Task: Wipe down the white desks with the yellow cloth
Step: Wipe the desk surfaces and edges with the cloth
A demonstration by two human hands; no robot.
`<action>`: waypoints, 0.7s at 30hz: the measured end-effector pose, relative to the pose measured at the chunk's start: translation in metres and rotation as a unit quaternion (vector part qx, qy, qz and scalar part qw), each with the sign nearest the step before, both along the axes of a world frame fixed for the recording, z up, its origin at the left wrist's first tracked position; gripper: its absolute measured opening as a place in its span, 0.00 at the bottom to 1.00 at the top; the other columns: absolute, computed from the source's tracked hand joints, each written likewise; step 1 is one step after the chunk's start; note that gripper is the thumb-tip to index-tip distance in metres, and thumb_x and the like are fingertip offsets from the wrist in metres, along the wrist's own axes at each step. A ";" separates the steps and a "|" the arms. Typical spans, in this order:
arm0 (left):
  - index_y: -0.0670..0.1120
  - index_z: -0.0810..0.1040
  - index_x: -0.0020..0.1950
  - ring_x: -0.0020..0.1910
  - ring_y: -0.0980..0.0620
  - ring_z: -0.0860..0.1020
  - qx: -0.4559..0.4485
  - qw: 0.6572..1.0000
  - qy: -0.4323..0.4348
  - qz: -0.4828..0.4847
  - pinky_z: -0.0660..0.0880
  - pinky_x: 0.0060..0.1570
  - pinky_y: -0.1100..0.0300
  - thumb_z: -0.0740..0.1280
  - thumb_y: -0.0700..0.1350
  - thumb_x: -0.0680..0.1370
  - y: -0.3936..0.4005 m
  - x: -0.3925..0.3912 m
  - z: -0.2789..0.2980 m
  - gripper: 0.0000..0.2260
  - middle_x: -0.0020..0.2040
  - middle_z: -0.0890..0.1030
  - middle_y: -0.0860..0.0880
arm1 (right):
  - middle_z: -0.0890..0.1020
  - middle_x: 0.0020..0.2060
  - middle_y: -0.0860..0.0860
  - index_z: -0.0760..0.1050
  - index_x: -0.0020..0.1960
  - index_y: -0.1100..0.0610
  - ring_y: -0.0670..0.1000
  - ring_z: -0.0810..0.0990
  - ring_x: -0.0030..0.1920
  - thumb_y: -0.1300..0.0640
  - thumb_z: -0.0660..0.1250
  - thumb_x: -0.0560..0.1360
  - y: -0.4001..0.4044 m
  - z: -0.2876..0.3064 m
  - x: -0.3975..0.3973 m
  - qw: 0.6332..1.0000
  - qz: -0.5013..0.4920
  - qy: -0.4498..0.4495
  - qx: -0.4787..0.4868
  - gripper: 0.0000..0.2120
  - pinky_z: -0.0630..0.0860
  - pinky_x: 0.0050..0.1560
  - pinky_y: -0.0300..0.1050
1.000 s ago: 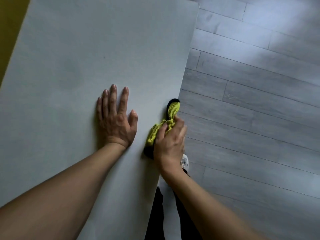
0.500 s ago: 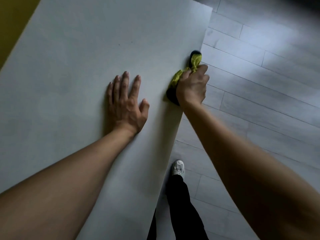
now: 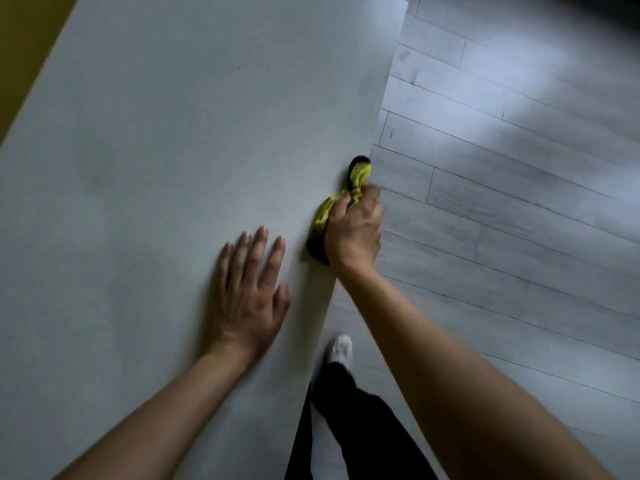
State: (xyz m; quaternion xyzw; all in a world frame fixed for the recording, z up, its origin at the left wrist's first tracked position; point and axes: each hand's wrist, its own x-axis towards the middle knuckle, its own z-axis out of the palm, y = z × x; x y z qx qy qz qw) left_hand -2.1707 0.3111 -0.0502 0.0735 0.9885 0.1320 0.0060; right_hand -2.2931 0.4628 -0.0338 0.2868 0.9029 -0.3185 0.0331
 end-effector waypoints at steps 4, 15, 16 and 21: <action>0.45 0.64 0.82 0.82 0.38 0.60 -0.012 1.000 -0.017 -0.019 0.59 0.77 0.35 0.57 0.51 0.81 -0.023 0.087 0.004 0.28 0.83 0.60 0.42 | 0.72 0.59 0.59 0.61 0.71 0.55 0.64 0.77 0.58 0.47 0.55 0.82 0.009 0.005 -0.063 1.000 -0.013 -0.008 0.013 0.20 0.72 0.55 0.56; 0.45 0.65 0.81 0.82 0.40 0.59 -0.018 0.999 -0.020 -0.018 0.58 0.79 0.37 0.56 0.51 0.80 -0.026 0.118 0.010 0.29 0.82 0.62 0.42 | 0.73 0.61 0.57 0.61 0.72 0.54 0.61 0.78 0.58 0.48 0.54 0.82 0.018 0.001 -0.080 1.000 -0.009 0.012 0.002 0.21 0.72 0.52 0.54; 0.45 0.65 0.81 0.82 0.40 0.60 -0.020 0.999 -0.018 -0.019 0.58 0.78 0.37 0.56 0.51 0.80 -0.026 0.117 0.009 0.29 0.82 0.62 0.42 | 0.72 0.61 0.58 0.60 0.72 0.54 0.61 0.77 0.58 0.48 0.54 0.82 0.015 0.001 -0.060 1.000 -0.007 0.014 -0.001 0.21 0.71 0.52 0.53; 0.45 0.66 0.81 0.81 0.39 0.61 -0.026 1.000 -0.010 -0.014 0.59 0.78 0.37 0.56 0.52 0.80 -0.024 0.119 0.008 0.29 0.82 0.63 0.42 | 0.71 0.57 0.59 0.62 0.70 0.54 0.64 0.77 0.55 0.47 0.55 0.82 -0.013 -0.001 0.075 0.999 0.003 0.026 -0.044 0.19 0.73 0.53 0.57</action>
